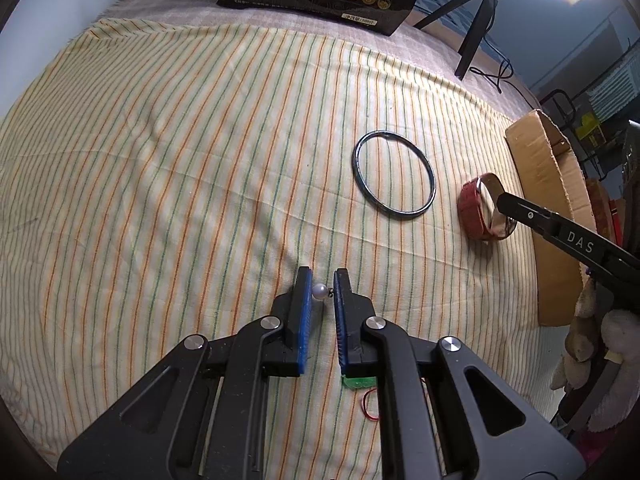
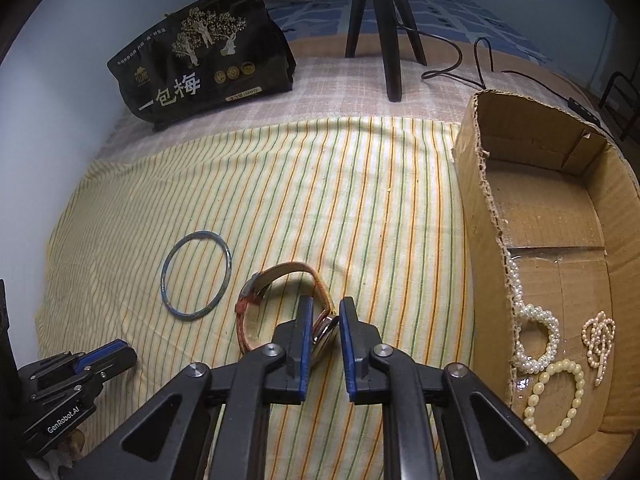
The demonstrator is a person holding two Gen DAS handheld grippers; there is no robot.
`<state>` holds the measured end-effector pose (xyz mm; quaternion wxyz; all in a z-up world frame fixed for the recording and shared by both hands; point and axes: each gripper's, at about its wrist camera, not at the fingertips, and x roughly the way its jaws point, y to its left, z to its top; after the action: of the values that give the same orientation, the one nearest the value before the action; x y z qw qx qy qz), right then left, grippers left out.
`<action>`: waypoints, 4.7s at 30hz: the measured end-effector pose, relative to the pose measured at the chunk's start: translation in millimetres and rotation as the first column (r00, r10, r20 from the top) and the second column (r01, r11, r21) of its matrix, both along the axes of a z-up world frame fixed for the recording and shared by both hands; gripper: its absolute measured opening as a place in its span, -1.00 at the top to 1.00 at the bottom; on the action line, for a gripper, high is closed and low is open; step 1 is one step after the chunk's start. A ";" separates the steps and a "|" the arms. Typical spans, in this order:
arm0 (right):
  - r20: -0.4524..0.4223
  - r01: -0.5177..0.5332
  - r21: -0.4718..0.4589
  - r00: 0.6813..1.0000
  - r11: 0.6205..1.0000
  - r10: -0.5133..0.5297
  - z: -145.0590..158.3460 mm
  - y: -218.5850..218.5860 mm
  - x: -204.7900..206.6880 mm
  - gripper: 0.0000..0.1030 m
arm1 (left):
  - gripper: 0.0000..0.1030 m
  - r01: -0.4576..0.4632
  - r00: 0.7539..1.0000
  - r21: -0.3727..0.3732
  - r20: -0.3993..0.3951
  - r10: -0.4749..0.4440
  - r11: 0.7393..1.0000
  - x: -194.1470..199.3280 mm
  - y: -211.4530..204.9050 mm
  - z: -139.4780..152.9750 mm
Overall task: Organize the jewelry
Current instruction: 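Close the right tool on the watch strap while the left tool grasps the pearl earring, then carry the watch with the right tool over the box while the left tool carries the earring, then open the right tool to drop the watch while the left tool releases the earring into the box, then move the left tool to the dark bangle while the right tool approaches the green jade pendant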
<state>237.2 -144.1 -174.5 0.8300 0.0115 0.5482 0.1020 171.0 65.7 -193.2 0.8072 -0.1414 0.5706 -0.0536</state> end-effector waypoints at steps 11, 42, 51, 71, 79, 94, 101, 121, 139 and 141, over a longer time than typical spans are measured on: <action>0.080 -0.002 0.003 0.997 1.000 0.001 24.9 -5.6 -10.2 0.84 | 0.83 0.008 0.999 -0.043 0.036 -0.006 0.999 -4.8 -4.8 20.5; 0.208 0.095 0.043 0.973 0.994 -0.102 91.3 -90.8 -34.4 0.84 | 0.83 0.247 0.951 -0.007 0.194 -0.241 0.969 -19.2 -121.6 81.0; 0.219 0.189 0.043 0.956 0.981 -0.193 97.4 -147.4 -37.6 0.84 | 0.83 0.311 0.926 0.018 0.218 -0.308 0.950 -18.5 -163.4 84.6; 0.170 0.281 -0.002 0.946 0.960 -0.277 74.5 -208.4 -20.2 0.83 | 0.83 0.407 0.886 0.055 0.220 -0.409 0.912 -17.0 -244.2 74.1; 0.153 0.293 -0.017 0.946 0.956 -0.287 65.1 -212.7 -16.3 0.83 | 0.83 0.417 0.878 0.080 0.222 -0.424 0.905 -17.5 -257.0 69.0; 0.138 0.280 -0.016 0.951 0.960 -0.276 60.7 -210.2 -14.6 0.30 | 0.74 0.447 0.854 0.137 0.229 -0.467 0.884 -23.4 -269.5 64.2; 0.181 0.304 -0.011 0.937 0.952 -0.297 68.1 -212.3 -18.4 -0.71 | 0.15 0.470 0.834 0.155 0.244 -0.495 0.869 -28.4 -273.3 66.5; 0.212 0.329 -0.056 0.926 0.942 -0.311 73.5 -209.2 -19.8 -0.97 | -0.21 0.439 0.842 0.175 0.261 -0.472 0.881 -28.8 -264.8 72.2; 0.214 0.341 -0.069 0.923 0.937 -0.320 84.0 -206.8 -29.3 -0.99 | -0.21 0.435 0.832 0.198 0.285 -0.476 0.878 -39.8 -247.8 81.9; 0.207 0.341 -0.068 0.924 0.938 -0.321 85.5 -206.9 -31.8 -0.99 | -0.21 0.431 0.833 0.202 0.288 -0.473 0.880 -41.0 -243.0 83.7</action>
<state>205.4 -351.0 -88.9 0.8840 0.0512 0.4598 -0.0675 130.0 -177.3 -109.6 0.8623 0.0608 0.4474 -0.2291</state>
